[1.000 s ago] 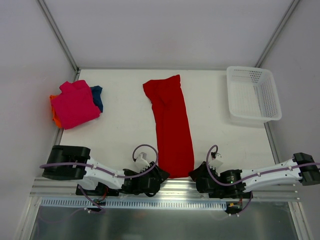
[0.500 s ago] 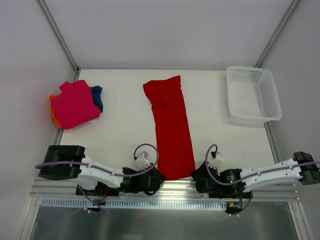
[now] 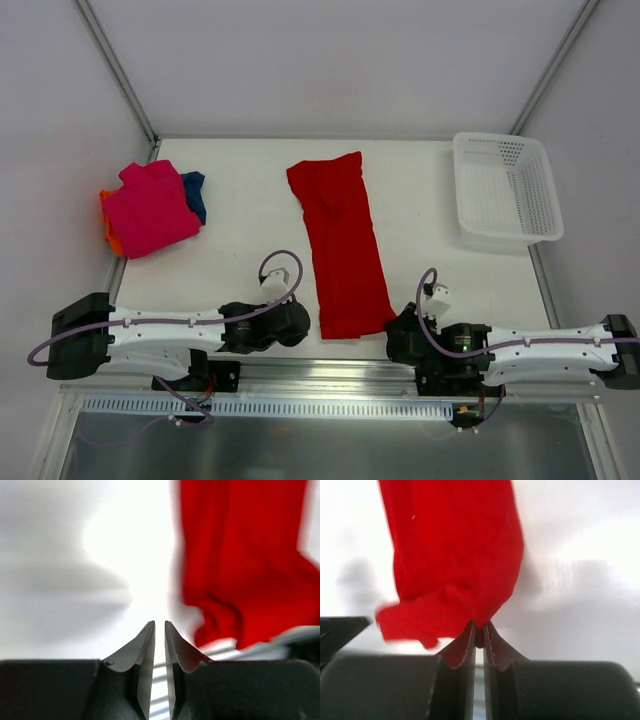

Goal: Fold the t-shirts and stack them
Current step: Fold the tshirt

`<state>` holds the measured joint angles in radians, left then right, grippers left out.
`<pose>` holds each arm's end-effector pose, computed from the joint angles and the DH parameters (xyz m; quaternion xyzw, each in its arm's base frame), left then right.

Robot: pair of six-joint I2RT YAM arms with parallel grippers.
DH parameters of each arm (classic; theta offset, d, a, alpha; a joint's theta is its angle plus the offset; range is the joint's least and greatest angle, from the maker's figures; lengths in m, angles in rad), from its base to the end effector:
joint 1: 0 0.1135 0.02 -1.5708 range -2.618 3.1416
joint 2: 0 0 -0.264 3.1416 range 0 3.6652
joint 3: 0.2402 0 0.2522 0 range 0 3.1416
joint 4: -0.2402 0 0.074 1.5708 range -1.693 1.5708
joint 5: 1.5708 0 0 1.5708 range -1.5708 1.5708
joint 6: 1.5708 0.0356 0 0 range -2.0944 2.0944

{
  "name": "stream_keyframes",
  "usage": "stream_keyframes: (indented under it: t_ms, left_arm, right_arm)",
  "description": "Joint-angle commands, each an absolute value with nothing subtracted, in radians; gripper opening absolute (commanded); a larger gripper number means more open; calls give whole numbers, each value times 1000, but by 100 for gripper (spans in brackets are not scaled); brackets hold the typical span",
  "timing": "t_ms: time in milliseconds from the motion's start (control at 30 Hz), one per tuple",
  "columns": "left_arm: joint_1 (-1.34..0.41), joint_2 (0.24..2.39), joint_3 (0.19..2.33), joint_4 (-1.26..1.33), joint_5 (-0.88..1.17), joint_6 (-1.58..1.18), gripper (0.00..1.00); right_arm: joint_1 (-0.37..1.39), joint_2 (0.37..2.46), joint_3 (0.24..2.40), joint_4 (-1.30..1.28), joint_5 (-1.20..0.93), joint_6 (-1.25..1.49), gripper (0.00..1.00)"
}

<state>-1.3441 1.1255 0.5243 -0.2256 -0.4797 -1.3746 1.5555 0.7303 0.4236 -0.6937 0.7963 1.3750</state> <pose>0.0640 -0.2046 0.1850 -0.1001 0.9035 -0.2988 0.2905 0.0274 0.1280 0.1896 0.0289 0.8908 0.2187 0.3973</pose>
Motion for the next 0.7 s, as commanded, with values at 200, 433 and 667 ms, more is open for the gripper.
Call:
stream_keyframes:
  t_ms: [200,433,667]
  left_arm:
    - [-1168,1169,616,-419,-506,-1048,14]
    - [-1137,1282,741,-399,-473,-960,13]
    - [-1161,1267,664,-308,-335,-1023,37]
  right_arm:
    - [1244,865,540,-654,764,824,8]
    - [1134,1057,640,-499,674,637,7]
    - [1134,1071,604,-449,637,655,6]
